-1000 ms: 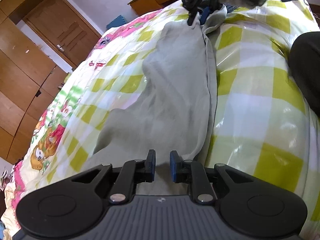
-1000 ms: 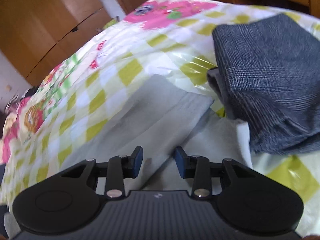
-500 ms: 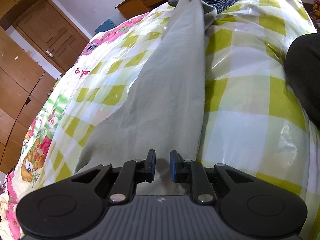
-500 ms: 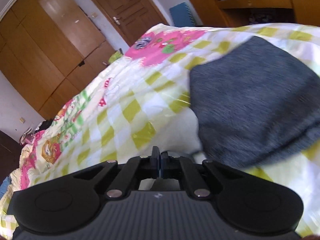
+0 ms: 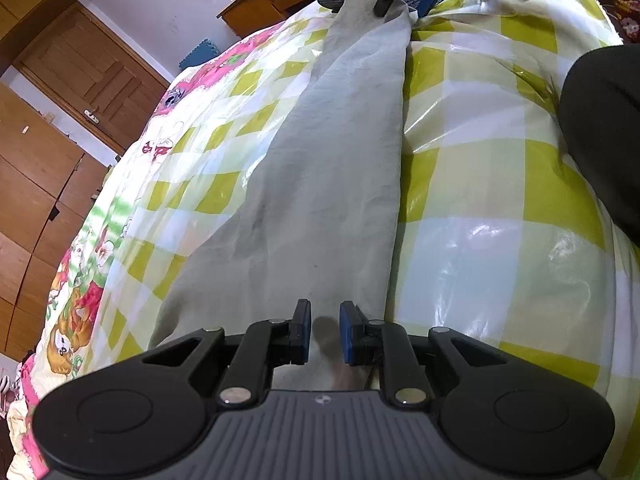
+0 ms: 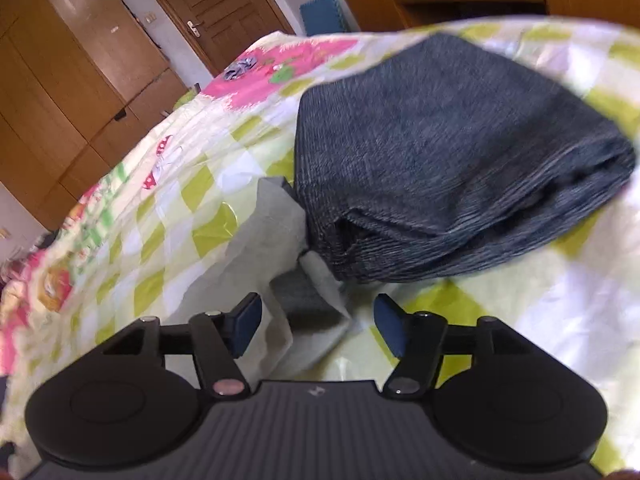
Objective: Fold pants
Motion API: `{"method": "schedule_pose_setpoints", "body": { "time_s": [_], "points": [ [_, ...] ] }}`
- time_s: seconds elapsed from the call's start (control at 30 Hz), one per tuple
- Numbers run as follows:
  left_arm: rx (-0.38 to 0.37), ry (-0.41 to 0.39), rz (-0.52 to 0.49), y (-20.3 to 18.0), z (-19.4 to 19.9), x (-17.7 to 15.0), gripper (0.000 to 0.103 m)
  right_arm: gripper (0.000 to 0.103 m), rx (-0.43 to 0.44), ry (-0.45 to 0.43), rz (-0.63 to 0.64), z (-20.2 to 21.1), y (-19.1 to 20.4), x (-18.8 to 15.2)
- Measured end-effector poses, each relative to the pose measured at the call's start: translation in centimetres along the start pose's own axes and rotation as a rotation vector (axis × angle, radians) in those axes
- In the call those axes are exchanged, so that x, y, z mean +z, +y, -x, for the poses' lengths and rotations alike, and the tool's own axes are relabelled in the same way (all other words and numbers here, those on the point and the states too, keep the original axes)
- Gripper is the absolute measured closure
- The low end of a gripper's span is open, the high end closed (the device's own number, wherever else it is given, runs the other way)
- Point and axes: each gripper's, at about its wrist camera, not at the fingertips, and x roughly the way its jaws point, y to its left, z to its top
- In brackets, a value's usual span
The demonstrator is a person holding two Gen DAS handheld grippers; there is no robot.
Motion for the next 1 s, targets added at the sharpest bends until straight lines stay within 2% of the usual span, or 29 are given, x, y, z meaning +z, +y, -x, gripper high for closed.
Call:
{"method": "schedule_pose_setpoints", "body": {
  "time_s": [0.03, 0.07, 0.13, 0.27, 0.33, 0.4, 0.43, 0.47, 0.5, 0.53, 0.57, 0.63, 0.73, 0.8, 0.93, 1.0],
  "points": [
    [0.0, 0.001, 0.002, 0.0, 0.1, 0.1, 0.07, 0.065, 0.037, 0.011, -0.026, -0.6, 0.0, 0.2],
    [0.0, 0.003, 0.002, 0.0, 0.1, 0.1, 0.07, 0.098, 0.077, 0.028, -0.052, -1.1, 0.1, 0.6],
    [-0.001, 0.009, 0.001, -0.1, 0.2, 0.3, 0.07, 0.099, 0.13, 0.023, -0.077, -1.1, 0.5, 1.3],
    [-0.007, 0.001, -0.009, -0.3, 0.2, 0.8, 0.07, 0.1, 0.215, -0.101, -0.035, 2.8, 1.5, 3.3],
    [-0.013, -0.014, -0.01, -0.6, 0.1, 1.3, 0.07, 0.1, 0.188, -0.175, -0.003, 4.4, 1.4, 3.7],
    [-0.019, -0.024, -0.014, -1.0, -0.4, 1.9, 0.07, 0.094, 0.108, -0.214, 0.023, 4.4, 0.5, 3.6],
    [-0.021, -0.024, -0.019, -1.2, -0.7, 2.1, 0.07, 0.092, 0.059, -0.182, 0.029, 3.8, 0.1, 3.6],
    [-0.018, -0.023, -0.027, -1.4, -1.0, 2.2, 0.07, 0.09, 0.05, -0.127, 0.021, 3.2, -0.3, 3.5],
    [-0.014, -0.021, -0.036, -1.5, -1.1, 2.2, 0.07, 0.088, 0.081, -0.08, -0.003, 2.9, -0.8, 3.2],
    [-0.014, -0.02, -0.039, -1.5, -1.1, 2.1, 0.07, 0.078, 0.11, -0.061, -0.022, 2.9, -1.2, 2.7],
    [-0.016, -0.016, -0.04, -1.4, -1.0, 1.9, 0.07, 0.062, 0.119, -0.067, -0.023, 3.2, -1.5, 2.2],
    [-0.012, -0.002, -0.043, -1.2, -0.9, 1.6, 0.07, 0.05, 0.118, -0.099, -0.008, 4.1, -1.9, 1.3],
    [0.0, 0.02, -0.04, -0.8, -0.8, 1.0, 0.07, 0.05, 0.142, -0.089, -0.03, 4.0, -3.3, 0.6],
    [0.004, 0.031, -0.038, -0.8, -0.7, 0.8, 0.069, 0.05, 0.11, -0.084, -0.065, 3.3, -4.2, 0.7],
    [0.012, 0.045, -0.037, -1.0, -0.7, 1.0, 0.07, 0.05, 0.119, -0.078, -0.199, 1.8, -7.1, 1.9],
    [0.01, 0.044, -0.039, -1.1, -0.8, 1.2, 0.07, 0.05, 0.117, -0.072, -0.2, 1.0, -7.0, 2.9]
  ]
}}
